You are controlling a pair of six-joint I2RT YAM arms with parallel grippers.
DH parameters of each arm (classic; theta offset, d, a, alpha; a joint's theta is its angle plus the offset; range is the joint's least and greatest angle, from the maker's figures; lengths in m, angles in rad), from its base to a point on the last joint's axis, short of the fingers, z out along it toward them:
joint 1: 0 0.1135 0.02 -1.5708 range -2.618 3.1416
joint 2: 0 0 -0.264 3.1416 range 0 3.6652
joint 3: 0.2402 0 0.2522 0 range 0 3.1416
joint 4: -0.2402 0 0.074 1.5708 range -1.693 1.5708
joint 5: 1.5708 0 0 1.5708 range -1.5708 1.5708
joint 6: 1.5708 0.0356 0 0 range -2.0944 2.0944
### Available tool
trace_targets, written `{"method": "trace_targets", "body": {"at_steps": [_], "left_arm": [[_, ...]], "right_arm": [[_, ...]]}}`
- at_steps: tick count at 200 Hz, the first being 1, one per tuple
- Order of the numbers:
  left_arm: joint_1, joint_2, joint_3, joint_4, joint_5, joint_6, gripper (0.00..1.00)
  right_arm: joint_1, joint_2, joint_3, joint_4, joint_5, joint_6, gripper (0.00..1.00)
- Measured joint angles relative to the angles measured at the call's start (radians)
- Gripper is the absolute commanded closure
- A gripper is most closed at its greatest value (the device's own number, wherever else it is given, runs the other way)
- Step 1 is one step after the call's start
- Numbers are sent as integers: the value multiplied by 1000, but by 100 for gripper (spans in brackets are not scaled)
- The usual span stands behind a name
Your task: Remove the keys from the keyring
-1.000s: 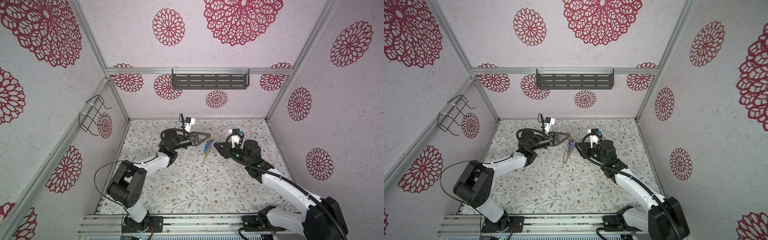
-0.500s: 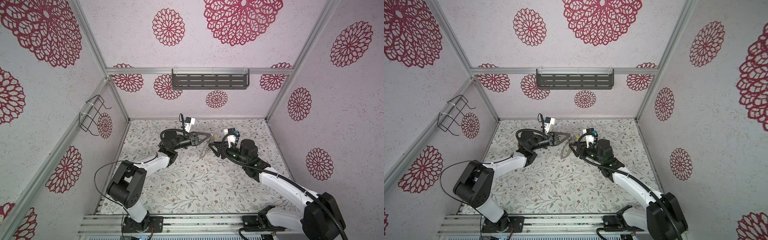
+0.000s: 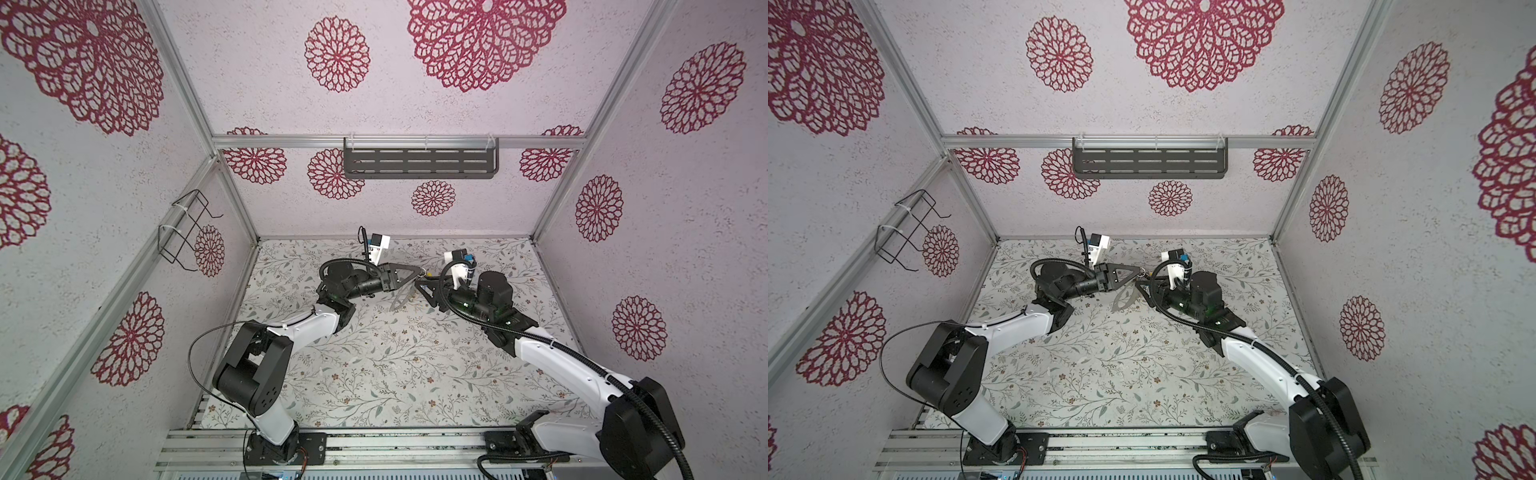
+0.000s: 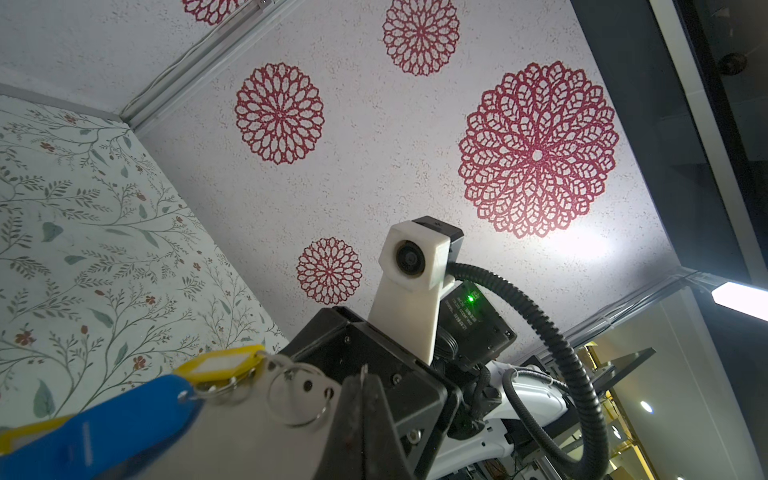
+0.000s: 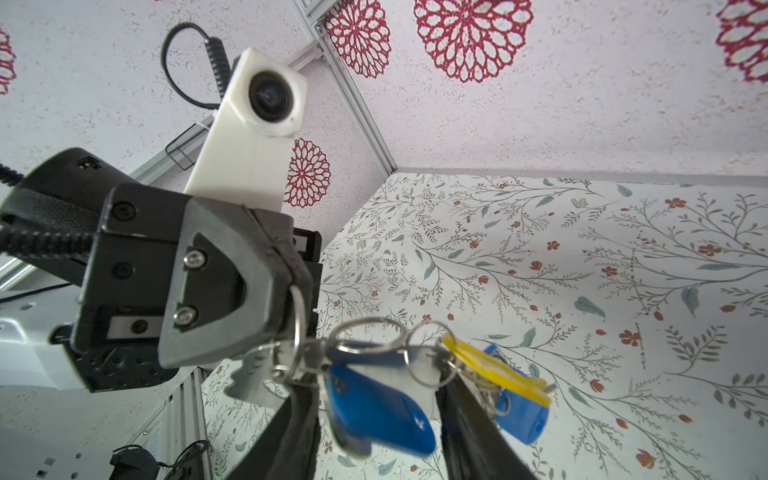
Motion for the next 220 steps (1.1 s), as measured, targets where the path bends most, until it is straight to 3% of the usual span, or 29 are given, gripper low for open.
{"method": "trace_targets", "body": {"at_steps": [52,93,173,220], "left_arm": [[0,9,2,1,3,-2,100],[0,11,2,-22,-1,14,100],[-10,10,2,-90,-4,71,100],[-30,-25,2,-233,-20,173,100]], "right_arm": [[2,-12,-3,-27,5,-19,86],[5,-71,-18,-68,31,-39,97],[8,-138,-18,-178,77,-81,100],[12,-156,9,-304,107,-113,100]]}}
